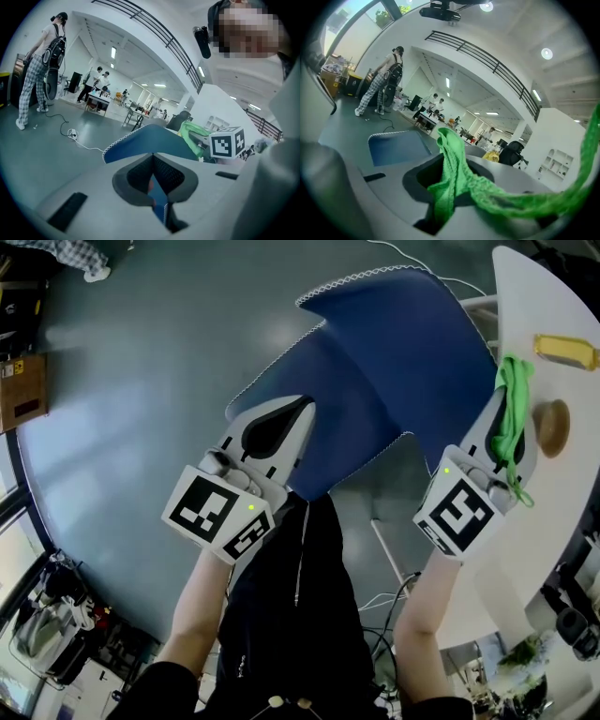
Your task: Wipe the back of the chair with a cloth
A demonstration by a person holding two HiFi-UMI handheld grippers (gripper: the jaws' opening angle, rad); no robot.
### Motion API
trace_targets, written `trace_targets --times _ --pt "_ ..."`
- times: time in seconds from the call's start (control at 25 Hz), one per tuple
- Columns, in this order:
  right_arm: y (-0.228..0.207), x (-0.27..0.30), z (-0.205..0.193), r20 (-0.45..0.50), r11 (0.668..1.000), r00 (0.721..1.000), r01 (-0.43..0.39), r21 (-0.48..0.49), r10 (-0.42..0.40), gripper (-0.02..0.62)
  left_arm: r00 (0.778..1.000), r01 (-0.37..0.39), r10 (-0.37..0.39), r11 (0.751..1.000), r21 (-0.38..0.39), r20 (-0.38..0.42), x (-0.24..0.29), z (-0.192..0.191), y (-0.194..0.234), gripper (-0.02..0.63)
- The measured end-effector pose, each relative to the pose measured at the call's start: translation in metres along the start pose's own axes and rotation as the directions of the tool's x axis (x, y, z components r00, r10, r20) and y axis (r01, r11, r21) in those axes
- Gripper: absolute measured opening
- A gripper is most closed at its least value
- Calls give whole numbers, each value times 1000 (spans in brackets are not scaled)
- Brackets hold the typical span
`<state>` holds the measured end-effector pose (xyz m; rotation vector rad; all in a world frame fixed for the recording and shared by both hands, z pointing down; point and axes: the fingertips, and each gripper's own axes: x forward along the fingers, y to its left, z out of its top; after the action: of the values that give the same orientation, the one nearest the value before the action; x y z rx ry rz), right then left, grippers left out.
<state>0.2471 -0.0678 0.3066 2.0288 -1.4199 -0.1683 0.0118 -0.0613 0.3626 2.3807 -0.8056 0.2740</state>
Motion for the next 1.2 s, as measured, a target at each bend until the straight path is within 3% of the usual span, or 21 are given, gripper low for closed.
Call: trace_targets --times 0.32,0.88,1.2 --pt "-24 3 -32 -67 996 994 82 19 -80 46 1000 -8 8 1000 -17 1 0 -3 3 2" --pt "1 11 -25 -23 994 999 46 -99 -48 46 999 -35 34 999 -37 -10 -1 -16 1 2" --pt "21 19 -19 -3 998 1000 -1 -65 0 46 999 -31 31 999 -44 -9 2 -19 9 2"
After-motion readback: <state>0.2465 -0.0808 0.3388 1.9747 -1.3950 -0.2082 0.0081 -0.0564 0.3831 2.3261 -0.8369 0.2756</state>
